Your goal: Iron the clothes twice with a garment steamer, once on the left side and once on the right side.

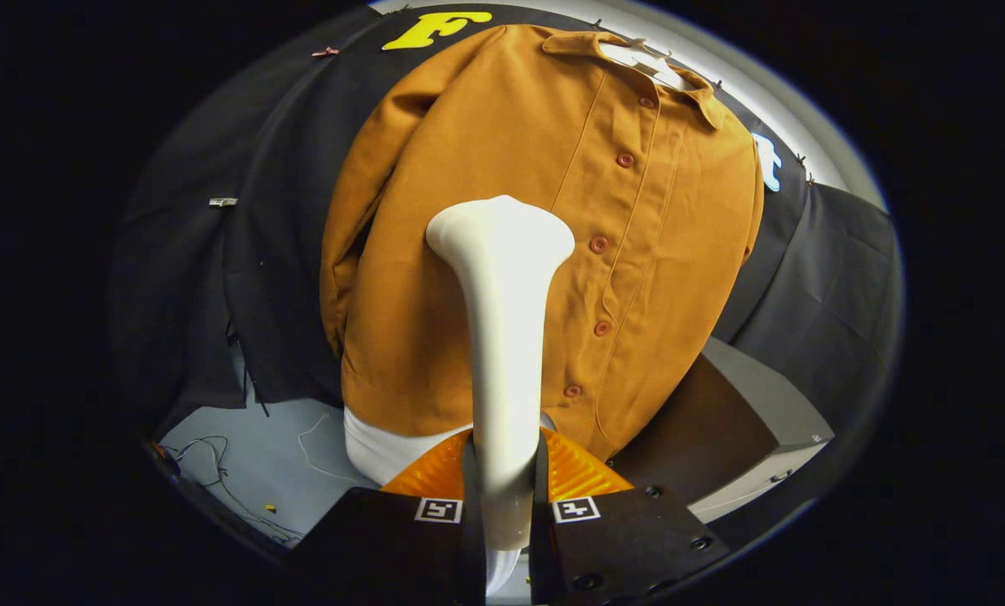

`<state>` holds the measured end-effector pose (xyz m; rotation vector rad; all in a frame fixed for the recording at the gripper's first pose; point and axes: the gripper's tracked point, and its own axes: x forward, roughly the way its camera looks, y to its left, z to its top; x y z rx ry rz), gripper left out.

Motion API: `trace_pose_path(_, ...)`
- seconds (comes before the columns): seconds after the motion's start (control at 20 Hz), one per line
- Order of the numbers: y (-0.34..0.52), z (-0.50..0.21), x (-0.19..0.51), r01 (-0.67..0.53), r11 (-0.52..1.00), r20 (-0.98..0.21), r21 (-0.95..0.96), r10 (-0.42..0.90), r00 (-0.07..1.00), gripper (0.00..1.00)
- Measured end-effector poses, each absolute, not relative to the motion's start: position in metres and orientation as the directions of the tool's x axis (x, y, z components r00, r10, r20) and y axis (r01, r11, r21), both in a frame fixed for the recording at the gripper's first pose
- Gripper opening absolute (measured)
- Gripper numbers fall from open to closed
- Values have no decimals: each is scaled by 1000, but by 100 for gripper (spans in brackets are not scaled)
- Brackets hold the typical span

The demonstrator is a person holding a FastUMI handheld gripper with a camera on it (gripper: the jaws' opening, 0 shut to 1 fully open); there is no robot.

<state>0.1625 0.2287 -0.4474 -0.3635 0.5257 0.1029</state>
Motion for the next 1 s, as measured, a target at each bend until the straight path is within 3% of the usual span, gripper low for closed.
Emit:
trace_pose_path(0.45,191,-421,121,-138,955,-508,-264,-16,861,24)
trace_pose_path(1.0,148,-314,113,-27,988,-408,-152,-38,912,24)
